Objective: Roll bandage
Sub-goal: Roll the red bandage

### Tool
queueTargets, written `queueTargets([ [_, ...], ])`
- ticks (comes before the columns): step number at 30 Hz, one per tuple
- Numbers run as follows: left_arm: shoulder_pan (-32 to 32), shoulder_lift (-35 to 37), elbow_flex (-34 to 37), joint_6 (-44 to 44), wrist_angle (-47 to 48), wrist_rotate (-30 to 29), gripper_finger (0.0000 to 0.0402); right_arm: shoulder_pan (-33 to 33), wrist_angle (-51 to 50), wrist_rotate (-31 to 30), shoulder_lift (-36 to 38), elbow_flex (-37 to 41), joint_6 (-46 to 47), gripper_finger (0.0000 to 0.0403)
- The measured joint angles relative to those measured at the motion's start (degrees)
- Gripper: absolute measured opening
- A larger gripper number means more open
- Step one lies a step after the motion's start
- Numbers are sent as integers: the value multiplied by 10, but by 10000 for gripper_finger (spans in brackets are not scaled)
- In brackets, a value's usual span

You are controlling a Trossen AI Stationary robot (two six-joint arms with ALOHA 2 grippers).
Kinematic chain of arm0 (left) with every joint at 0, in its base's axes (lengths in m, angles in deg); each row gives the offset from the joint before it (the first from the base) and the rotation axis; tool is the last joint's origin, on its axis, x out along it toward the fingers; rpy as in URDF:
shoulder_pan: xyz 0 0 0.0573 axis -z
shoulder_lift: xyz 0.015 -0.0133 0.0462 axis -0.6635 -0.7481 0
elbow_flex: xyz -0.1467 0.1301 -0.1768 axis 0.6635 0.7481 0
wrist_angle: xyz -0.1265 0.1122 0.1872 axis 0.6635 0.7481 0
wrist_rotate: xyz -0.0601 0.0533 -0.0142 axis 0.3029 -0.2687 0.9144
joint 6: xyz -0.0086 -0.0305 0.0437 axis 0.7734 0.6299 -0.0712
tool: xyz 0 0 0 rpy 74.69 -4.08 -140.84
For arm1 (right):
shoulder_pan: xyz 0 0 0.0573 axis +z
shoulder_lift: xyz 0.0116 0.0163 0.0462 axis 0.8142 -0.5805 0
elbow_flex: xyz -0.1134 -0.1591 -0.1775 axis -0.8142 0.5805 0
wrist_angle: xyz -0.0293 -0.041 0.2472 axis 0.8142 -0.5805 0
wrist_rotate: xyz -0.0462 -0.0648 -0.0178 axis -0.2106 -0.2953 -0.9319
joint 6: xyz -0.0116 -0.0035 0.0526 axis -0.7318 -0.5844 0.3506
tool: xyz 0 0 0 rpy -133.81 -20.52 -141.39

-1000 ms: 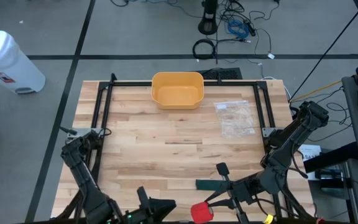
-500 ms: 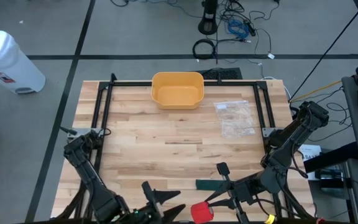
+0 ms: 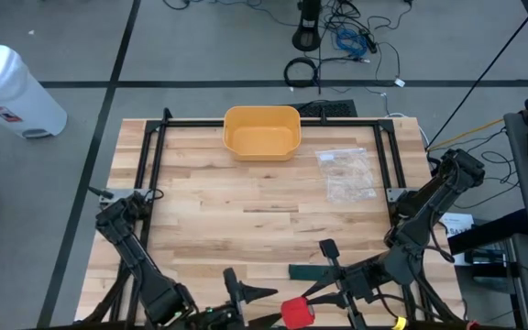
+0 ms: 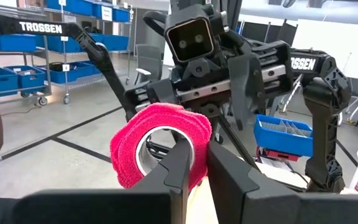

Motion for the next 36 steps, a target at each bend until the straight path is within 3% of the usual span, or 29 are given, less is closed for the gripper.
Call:
queueTargets([
  [14, -18, -7, 0, 0, -27, 12, 234, -8, 4, -2, 0, 0, -2, 41],
  [29, -19, -7, 0, -7, -23, 2, 76, -19, -9, -2, 0, 0, -2, 41],
  [36, -15, -7, 0, -21, -21, 1, 44, -18, -35, -1, 0, 0, -6, 59],
])
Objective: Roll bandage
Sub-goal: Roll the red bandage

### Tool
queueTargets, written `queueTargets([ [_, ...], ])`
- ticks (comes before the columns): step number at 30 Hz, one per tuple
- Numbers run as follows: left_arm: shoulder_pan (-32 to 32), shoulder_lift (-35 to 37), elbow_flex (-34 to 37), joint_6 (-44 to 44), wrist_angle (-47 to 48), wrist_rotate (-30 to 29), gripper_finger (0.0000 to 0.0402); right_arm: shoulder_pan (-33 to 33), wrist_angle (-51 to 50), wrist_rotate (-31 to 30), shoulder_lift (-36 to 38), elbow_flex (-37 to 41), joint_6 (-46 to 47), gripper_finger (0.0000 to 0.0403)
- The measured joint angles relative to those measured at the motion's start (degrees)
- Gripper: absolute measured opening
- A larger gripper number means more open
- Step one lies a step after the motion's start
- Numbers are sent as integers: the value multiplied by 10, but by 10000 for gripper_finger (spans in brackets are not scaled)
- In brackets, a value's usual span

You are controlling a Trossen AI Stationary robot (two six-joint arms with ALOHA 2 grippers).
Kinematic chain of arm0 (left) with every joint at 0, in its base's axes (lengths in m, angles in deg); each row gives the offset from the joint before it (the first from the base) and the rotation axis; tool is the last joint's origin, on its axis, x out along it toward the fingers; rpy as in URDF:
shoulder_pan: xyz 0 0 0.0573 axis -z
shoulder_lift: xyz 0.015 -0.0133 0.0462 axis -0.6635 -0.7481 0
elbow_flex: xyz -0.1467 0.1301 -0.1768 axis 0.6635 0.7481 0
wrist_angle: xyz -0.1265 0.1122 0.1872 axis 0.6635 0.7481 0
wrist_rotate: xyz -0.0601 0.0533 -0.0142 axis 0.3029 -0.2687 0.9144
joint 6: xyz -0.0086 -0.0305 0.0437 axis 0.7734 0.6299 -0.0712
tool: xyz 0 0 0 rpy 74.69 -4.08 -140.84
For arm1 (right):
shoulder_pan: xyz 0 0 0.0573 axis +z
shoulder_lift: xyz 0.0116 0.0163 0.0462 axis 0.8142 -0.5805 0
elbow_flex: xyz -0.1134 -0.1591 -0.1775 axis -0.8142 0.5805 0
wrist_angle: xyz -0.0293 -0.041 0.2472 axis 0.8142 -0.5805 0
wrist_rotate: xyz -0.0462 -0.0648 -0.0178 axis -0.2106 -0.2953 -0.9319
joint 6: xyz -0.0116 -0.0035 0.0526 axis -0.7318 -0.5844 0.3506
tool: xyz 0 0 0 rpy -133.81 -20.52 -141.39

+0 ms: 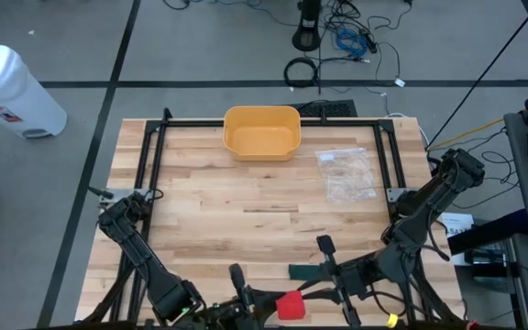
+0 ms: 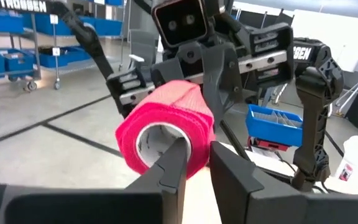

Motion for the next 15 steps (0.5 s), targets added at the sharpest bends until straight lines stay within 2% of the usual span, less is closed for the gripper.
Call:
queueTargets([
  [3, 2, 0, 0, 0, 2, 0, 43, 0, -9, -3, 0, 0, -10, 78],
  [8, 2, 0, 0, 0, 11, -5, 41, 3, -34, -47, 4, 0, -18, 110],
  [15, 7, 0, 0, 1, 20, -5, 41, 23, -131, -160, 59, 0, -5, 134],
])
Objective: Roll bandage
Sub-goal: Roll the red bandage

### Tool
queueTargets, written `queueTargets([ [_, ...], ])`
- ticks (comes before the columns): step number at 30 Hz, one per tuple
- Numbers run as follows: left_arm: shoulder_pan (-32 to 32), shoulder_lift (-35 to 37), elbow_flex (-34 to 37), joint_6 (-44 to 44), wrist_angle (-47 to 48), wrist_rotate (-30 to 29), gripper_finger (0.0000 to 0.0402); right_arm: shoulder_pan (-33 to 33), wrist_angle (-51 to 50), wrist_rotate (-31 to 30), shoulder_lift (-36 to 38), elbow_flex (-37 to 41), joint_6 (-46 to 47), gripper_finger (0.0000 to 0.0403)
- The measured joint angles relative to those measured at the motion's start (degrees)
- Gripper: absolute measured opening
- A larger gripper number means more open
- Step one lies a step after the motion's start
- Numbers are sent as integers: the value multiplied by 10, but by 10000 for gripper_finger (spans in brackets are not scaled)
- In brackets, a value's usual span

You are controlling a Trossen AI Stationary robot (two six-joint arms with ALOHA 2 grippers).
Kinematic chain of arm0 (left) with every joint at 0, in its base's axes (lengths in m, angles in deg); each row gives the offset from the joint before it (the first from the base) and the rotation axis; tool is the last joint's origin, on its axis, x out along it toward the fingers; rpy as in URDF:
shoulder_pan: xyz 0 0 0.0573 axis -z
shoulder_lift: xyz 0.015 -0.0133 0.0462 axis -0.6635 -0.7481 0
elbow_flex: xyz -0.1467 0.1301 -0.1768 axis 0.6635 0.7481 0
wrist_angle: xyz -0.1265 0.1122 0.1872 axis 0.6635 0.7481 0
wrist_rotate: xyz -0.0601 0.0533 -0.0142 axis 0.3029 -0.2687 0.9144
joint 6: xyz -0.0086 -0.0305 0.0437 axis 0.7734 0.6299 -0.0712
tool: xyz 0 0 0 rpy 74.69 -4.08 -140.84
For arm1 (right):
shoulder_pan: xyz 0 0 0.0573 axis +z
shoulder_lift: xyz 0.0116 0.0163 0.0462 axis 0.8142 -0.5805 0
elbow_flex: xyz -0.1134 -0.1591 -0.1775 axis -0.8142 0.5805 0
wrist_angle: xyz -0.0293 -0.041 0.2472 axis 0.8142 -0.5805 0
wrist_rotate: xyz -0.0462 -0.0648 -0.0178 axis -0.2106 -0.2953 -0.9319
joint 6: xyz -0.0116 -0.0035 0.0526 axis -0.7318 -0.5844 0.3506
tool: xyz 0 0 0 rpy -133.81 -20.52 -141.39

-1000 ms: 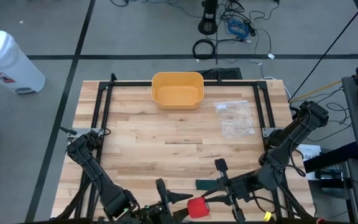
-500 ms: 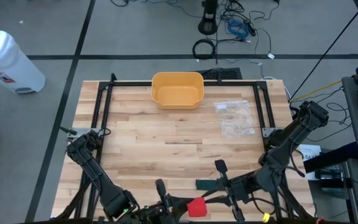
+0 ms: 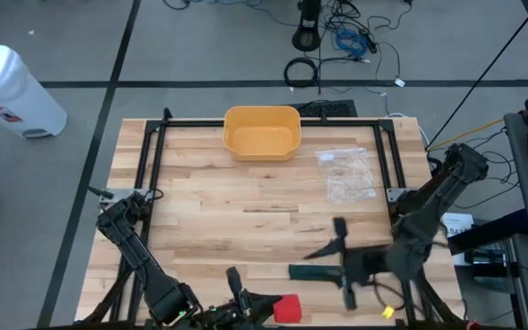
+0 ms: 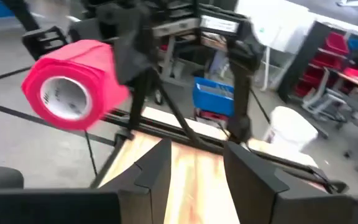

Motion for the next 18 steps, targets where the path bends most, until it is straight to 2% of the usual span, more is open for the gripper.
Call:
queueTargets([
  [6, -1, 1, 0, -13, 1, -4, 41, 14, -172, -48, 82, 0, 106, 135],
  [9, 0, 2, 0, -15, 1, -5, 41, 11, -270, -90, 118, 0, 161, 135],
  [12, 0, 2, 0, -16, 8, -5, 41, -2, -386, -127, 150, 0, 227, 135],
  [15, 0, 2, 0, -13, 26, -15, 41, -24, -496, -134, 178, 0, 297, 135],
  [18, -1, 2, 0, -16, 25, -38, 41, -44, -576, -153, 194, 0, 330, 135],
])
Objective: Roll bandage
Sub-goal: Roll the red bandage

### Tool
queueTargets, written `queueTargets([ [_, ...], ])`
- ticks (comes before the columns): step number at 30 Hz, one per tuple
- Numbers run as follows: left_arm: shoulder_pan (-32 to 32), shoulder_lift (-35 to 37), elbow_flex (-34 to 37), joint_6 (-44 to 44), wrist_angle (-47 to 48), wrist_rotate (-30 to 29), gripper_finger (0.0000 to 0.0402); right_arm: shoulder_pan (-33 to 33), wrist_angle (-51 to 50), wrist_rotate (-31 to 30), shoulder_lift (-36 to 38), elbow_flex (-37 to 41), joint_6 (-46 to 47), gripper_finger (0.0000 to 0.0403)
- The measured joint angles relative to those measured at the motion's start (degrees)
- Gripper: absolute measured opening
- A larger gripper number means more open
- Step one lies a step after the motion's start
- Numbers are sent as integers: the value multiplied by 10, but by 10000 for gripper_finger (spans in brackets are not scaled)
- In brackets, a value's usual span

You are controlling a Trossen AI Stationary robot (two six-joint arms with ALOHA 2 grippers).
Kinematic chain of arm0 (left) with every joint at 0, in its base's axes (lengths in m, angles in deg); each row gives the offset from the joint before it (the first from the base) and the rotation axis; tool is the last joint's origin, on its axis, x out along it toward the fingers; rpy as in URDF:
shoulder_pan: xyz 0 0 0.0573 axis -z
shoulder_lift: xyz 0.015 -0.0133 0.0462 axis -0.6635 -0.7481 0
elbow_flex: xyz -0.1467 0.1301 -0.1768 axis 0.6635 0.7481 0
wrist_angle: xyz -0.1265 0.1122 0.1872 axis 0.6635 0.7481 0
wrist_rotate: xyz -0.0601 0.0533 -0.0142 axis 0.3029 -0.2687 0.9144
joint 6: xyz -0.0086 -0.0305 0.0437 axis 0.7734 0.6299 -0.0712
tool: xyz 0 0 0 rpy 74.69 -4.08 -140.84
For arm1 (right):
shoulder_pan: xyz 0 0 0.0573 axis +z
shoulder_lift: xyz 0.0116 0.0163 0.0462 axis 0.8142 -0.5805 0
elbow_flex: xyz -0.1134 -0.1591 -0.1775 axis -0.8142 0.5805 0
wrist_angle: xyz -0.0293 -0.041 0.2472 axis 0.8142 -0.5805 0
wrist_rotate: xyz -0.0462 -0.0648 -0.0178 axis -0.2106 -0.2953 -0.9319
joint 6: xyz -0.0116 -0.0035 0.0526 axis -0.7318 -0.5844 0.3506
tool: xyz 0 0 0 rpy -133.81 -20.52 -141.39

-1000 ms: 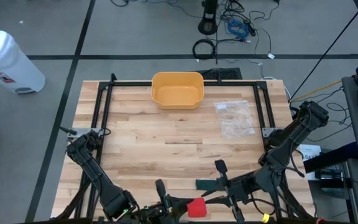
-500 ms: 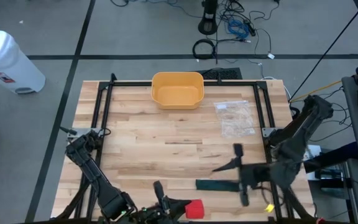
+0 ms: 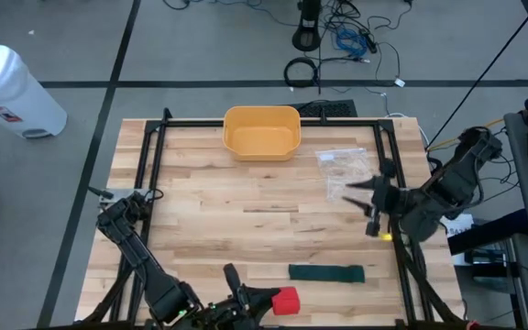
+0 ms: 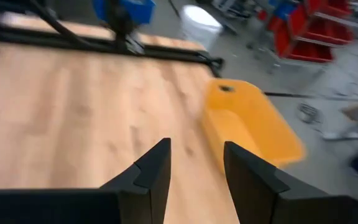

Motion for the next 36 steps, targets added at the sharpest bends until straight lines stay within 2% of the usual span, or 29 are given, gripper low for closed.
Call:
queueTargets([
  [5, -10, 4, 0, -14, -7, -22, 41, -36, -61, -18, 16, 0, 1, 135],
  [10, -21, 6, 0, -14, -17, -41, 41, -89, -82, 5, 34, 0, -18, 135],
  [13, -29, 6, 0, -14, -16, -41, 41, -135, -80, 16, 43, 0, -52, 140],
  [16, -35, 6, 0, -14, -15, -41, 41, -200, -49, 27, 50, 0, -135, 147],
  [20, -37, 6, 0, -27, -16, -48, 41, -322, 39, 131, 63, 0, -280, 160],
  [24, -35, 6, 0, -52, -14, -96, 41, -443, 108, 251, 66, 0, -387, 170],
  [30, -35, 7, 0, -73, -17, -116, 41, -603, 143, 377, 29, 0, -470, 171],
  [36, -41, 7, 0, -91, -17, -116, 41, -743, 143, 511, -55, 0, -512, 171],
])
